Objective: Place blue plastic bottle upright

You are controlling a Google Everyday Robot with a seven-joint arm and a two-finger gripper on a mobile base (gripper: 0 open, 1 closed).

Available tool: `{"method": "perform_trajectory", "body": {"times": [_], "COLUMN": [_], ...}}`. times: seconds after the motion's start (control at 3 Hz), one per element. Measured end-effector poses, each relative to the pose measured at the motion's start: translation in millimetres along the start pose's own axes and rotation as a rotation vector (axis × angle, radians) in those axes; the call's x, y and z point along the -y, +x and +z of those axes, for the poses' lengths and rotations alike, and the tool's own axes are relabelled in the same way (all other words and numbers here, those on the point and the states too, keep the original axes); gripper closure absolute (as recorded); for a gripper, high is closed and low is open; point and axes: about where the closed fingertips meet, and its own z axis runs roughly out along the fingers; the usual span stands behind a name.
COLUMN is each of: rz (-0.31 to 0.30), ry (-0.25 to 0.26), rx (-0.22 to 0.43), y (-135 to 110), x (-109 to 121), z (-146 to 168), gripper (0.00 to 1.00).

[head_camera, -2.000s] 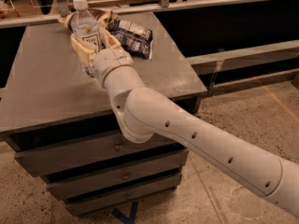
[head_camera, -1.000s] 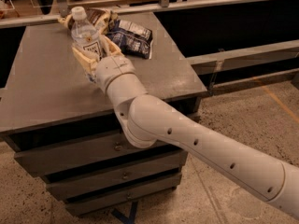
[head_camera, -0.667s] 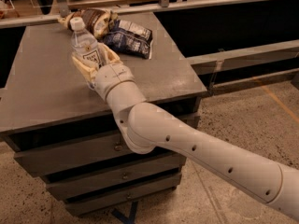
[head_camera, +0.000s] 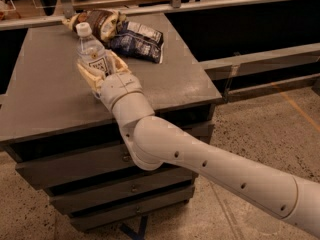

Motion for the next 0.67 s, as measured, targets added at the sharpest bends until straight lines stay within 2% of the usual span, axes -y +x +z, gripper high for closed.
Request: {"method": "perform_trajectory", "body": {"times": [0.33, 0.67], "rz": [0.003, 0.004], "ry": [0.024, 0.032], "rx": [-0.012, -0.020], "y": [0.9, 0.5], "x": [-0.4, -1.0], "z": [-4.0, -6.9], "gripper": [0.82, 0.59]}}
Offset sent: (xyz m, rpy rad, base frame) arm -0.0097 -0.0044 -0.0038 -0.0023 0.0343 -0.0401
